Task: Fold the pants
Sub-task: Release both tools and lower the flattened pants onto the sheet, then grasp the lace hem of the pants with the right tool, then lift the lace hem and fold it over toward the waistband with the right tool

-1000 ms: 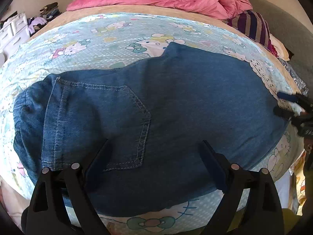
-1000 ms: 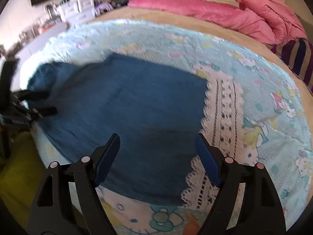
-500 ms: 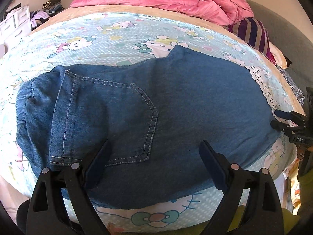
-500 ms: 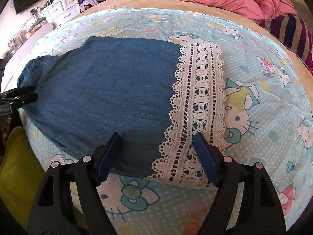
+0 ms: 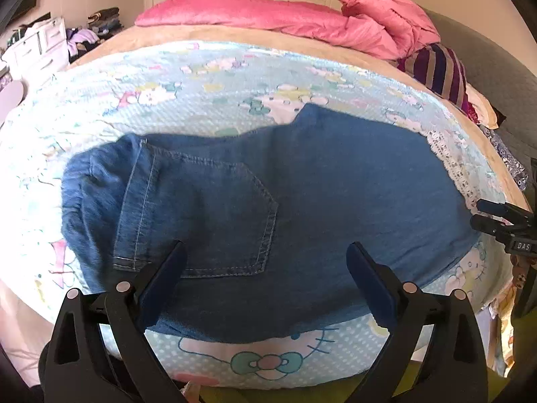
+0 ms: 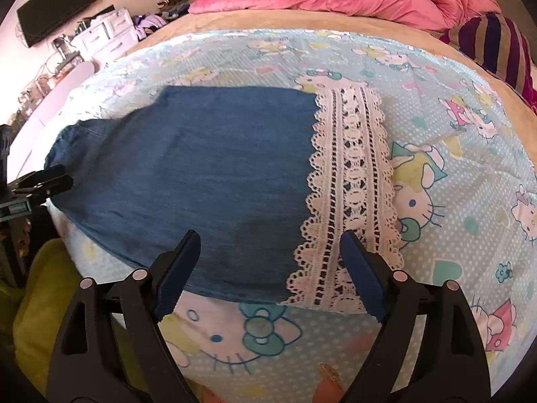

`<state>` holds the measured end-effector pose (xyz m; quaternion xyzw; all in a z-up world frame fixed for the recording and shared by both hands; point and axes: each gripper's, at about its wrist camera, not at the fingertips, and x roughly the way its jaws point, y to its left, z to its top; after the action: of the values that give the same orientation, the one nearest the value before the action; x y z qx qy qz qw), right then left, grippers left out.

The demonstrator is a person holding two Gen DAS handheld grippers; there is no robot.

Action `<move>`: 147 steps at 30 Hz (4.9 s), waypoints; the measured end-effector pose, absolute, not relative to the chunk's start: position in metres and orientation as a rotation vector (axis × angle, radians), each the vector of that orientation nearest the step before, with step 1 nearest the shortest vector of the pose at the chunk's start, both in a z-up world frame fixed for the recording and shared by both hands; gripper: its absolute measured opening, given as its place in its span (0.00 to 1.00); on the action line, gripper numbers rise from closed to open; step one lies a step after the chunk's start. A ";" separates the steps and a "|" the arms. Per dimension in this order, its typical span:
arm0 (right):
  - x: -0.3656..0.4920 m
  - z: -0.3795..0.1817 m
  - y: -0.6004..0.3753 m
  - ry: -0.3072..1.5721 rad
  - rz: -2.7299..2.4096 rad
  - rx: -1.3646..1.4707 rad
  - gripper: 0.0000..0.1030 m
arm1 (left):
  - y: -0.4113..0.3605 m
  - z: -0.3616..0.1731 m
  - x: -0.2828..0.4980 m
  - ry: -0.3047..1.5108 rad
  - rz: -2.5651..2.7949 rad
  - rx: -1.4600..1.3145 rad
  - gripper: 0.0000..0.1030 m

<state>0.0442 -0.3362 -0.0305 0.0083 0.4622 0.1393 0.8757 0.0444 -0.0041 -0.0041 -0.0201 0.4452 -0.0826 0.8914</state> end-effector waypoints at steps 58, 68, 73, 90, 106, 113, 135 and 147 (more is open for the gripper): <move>0.031 -0.041 -0.401 0.890 0.222 0.185 0.89 | -0.174 0.024 0.083 0.871 -0.371 0.287 0.96; 0.038 -0.058 -0.402 0.895 0.222 0.248 0.89 | -0.200 0.009 0.137 0.888 -0.421 0.284 0.96; 0.039 -0.061 -0.395 0.900 0.248 0.243 0.65 | -0.213 0.004 0.171 0.882 -0.440 0.292 0.96; 0.055 -0.068 -0.393 0.891 0.327 0.266 0.54 | -0.265 -0.047 0.233 0.997 -0.681 0.279 0.69; 0.069 -0.039 -0.353 0.855 0.472 0.254 0.21 | -0.245 -0.026 0.214 0.968 -0.734 0.095 0.07; 0.070 -0.009 -0.307 0.805 0.565 0.150 0.21 | -0.192 0.006 0.207 0.898 -0.721 -0.049 0.07; 0.048 -0.035 -0.110 0.909 0.798 -0.342 0.32 | 0.046 -0.019 0.155 0.837 -0.430 -0.631 0.44; 0.054 0.006 -0.147 0.805 0.773 -0.260 0.59 | 0.051 -0.029 0.156 0.872 -0.399 -0.639 0.54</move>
<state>0.0535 -0.1469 0.0063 -0.1228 0.3809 0.3657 0.8403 0.1557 0.0507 -0.0289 -0.3023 0.4123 -0.1885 0.8385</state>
